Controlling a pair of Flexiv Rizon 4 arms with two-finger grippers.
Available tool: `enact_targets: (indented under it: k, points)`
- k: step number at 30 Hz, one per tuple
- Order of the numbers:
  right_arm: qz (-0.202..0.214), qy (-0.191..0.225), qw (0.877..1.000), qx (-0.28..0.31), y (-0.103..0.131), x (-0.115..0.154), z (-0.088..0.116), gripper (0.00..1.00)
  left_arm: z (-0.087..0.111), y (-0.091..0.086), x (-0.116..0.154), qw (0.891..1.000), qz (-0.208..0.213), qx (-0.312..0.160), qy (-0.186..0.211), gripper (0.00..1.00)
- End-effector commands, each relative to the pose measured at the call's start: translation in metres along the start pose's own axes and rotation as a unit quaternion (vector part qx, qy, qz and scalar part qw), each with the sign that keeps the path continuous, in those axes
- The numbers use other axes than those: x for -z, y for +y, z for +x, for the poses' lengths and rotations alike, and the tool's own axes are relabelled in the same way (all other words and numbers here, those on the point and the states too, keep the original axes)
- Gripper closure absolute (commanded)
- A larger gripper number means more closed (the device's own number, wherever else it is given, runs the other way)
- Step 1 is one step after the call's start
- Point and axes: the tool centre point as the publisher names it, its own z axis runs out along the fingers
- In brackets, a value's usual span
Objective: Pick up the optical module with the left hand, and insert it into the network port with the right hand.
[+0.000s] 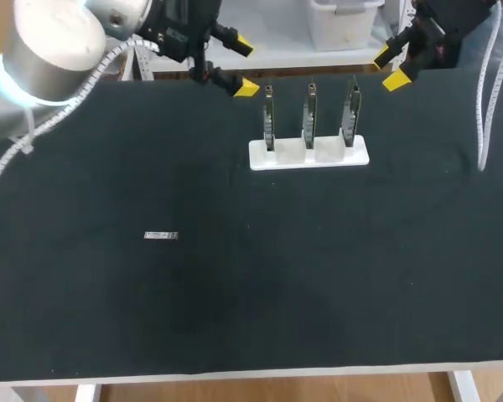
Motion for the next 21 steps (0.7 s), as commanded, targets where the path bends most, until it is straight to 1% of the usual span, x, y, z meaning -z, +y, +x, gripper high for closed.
enact_targets:
  k: [1,3,5,7,11,13,16,19,21]
  points:
    - [-0.296,0.001,0.955,0.000,-0.008,0.002,-0.002,0.00,0.009,-0.006,0.020,1.000,0.017,-0.002,0.025,0.00]
    - [-0.296,0.001,0.955,0.000,-0.008,0.002,-0.002,0.00,0.015,-0.009,0.025,0.999,0.031,-0.005,0.035,0.00]
    - [-0.296,0.001,0.955,0.000,-0.008,0.002,-0.002,0.00,0.021,-0.013,0.030,0.997,0.040,-0.015,0.061,0.00]
    - [-0.296,0.001,0.955,0.000,-0.008,0.002,-0.002,0.00,0.027,-0.018,0.034,0.995,0.052,-0.022,0.078,0.00]
    - [-0.296,0.001,0.955,0.000,-0.008,0.002,-0.002,0.00,0.040,-0.027,0.039,0.989,0.072,-0.031,0.122,0.00]
    - [-0.296,0.001,0.955,0.000,-0.008,0.002,-0.002,0.00,0.048,-0.033,0.042,0.984,0.081,-0.039,0.154,0.00]
    - [-0.296,0.001,0.955,0.000,-0.008,0.002,-0.002,0.00,0.058,-0.041,0.044,0.978,0.087,-0.038,0.188,0.00]
    - [-0.296,0.001,0.955,0.000,-0.008,0.002,-0.002,0.00,0.068,-0.049,0.046,0.973,0.090,-0.040,0.209,0.00]
    - [-0.296,0.001,0.955,0.000,-0.008,0.002,-0.002,0.00,0.078,-0.054,0.047,0.969,0.083,-0.045,0.228,0.00]
